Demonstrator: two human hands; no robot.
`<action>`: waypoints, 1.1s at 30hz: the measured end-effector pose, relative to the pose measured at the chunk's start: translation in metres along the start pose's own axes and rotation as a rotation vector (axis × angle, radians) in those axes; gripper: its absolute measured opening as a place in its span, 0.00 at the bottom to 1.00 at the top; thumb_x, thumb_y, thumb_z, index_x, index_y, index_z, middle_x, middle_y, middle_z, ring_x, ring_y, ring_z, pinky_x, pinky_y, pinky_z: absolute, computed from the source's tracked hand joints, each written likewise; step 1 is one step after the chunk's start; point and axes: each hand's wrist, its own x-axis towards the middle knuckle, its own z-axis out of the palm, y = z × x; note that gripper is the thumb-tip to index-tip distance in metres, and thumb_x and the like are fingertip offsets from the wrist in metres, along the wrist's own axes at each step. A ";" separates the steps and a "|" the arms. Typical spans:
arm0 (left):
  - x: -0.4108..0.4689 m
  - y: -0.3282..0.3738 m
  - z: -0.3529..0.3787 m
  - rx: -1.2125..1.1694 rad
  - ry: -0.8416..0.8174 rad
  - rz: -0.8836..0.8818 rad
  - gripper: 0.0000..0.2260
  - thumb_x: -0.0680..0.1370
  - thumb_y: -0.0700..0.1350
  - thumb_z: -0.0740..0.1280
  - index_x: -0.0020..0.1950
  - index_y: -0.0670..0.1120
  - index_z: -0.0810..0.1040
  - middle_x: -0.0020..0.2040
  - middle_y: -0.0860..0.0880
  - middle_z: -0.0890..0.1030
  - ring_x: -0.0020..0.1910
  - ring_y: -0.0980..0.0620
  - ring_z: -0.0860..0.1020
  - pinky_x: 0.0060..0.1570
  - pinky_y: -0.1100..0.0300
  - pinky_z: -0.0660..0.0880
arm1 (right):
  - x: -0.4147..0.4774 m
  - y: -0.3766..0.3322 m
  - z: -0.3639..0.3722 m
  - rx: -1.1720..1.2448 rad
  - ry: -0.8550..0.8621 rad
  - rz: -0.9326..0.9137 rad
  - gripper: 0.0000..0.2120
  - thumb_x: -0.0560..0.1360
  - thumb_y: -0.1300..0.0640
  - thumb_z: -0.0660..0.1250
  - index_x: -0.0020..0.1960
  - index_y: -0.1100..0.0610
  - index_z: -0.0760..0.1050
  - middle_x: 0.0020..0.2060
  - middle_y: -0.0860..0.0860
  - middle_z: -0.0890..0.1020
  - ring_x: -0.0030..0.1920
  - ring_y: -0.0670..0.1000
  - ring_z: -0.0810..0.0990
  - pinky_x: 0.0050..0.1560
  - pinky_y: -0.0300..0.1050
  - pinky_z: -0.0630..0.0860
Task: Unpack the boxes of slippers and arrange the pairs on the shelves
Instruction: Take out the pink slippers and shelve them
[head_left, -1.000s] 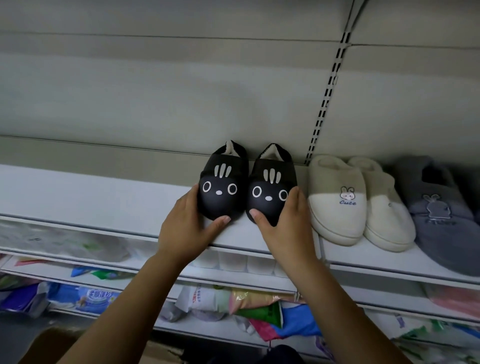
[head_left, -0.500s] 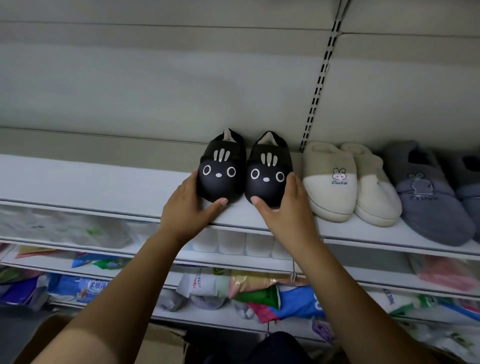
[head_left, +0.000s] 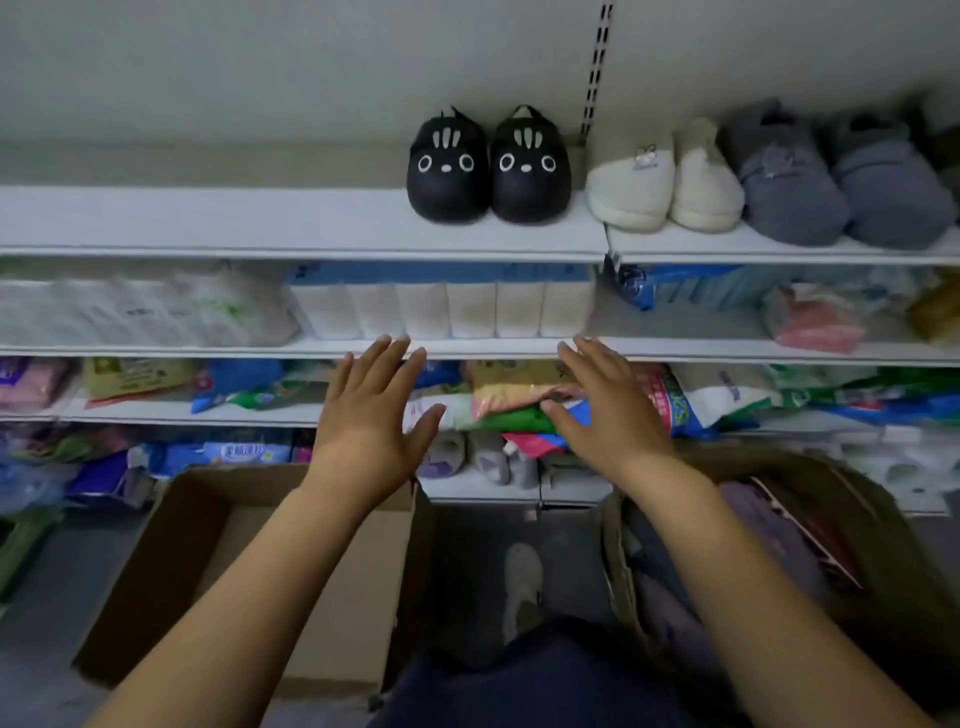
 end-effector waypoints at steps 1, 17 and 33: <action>-0.018 0.004 0.000 -0.012 -0.007 0.007 0.27 0.80 0.58 0.65 0.77 0.49 0.69 0.78 0.47 0.68 0.78 0.46 0.62 0.78 0.49 0.51 | -0.021 0.001 0.004 0.005 -0.002 0.017 0.31 0.77 0.48 0.69 0.76 0.56 0.66 0.78 0.54 0.64 0.78 0.55 0.58 0.78 0.49 0.57; -0.150 0.165 0.069 -0.203 -0.354 0.131 0.27 0.80 0.58 0.64 0.75 0.45 0.70 0.77 0.41 0.69 0.75 0.39 0.66 0.73 0.40 0.64 | -0.302 0.135 -0.028 -0.076 -0.084 0.555 0.28 0.76 0.55 0.73 0.72 0.61 0.71 0.72 0.60 0.70 0.74 0.60 0.65 0.72 0.53 0.65; -0.149 0.367 0.247 -0.444 -0.965 -0.576 0.15 0.83 0.53 0.63 0.56 0.41 0.78 0.51 0.42 0.80 0.55 0.39 0.79 0.46 0.57 0.66 | -0.270 0.391 -0.057 0.097 -0.495 0.731 0.19 0.76 0.50 0.72 0.64 0.57 0.78 0.59 0.56 0.83 0.60 0.56 0.80 0.54 0.40 0.71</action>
